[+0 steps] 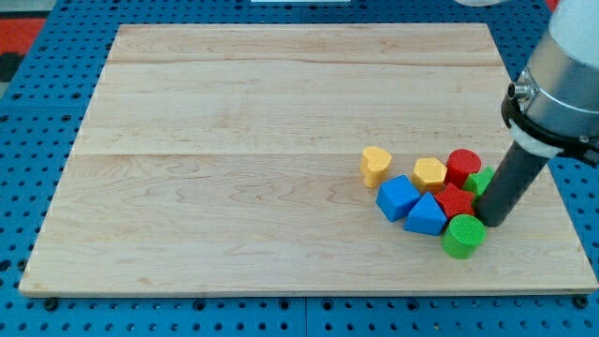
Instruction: Separate the red circle and green star from the group of blocks
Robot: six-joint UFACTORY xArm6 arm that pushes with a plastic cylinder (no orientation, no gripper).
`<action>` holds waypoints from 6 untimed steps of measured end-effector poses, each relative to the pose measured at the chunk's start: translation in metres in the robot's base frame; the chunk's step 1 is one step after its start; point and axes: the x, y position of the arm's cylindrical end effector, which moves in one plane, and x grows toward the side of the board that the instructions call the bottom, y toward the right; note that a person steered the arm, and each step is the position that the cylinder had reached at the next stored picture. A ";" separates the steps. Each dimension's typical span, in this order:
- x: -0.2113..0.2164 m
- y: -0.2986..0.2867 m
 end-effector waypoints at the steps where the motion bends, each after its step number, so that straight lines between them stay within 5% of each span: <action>1: -0.006 -0.003; 5: -0.059 -0.003; 6: -0.060 0.036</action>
